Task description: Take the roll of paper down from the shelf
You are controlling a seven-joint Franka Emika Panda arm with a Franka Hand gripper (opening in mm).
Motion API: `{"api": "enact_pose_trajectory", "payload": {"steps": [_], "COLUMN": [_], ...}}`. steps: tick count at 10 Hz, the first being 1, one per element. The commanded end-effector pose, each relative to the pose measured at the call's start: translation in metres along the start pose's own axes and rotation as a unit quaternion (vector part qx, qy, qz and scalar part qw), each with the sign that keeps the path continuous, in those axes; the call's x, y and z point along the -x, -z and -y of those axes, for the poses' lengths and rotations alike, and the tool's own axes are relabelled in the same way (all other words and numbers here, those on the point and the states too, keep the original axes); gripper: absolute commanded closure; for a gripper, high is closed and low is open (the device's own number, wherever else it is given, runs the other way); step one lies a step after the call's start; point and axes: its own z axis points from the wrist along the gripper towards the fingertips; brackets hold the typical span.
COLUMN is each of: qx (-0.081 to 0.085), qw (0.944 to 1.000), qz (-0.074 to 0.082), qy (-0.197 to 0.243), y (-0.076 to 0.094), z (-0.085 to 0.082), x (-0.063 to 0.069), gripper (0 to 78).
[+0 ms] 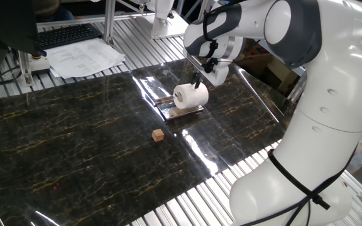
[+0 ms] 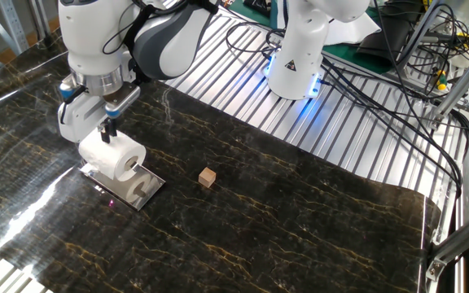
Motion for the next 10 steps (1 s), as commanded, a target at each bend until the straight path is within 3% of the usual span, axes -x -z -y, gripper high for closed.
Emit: {"api": "enact_pose_trajectory", "payload": {"steps": [1,8,9,10], "qx": [0.002,0.002,0.003,0.003], "qw": [1.0000,1.0000,1.0000,1.0000], "qz": [0.001,0.001,-0.003,-0.003], "qy": [-0.001,-0.001,-0.004,-0.004], "y": [0.001,0.001,-0.013,-0.014], "z": [-0.001,-0.001,0.000,0.000], "x": [0.001,0.001,0.002,0.002], "gripper": [0.1,0.1,0.1,0.1]}}
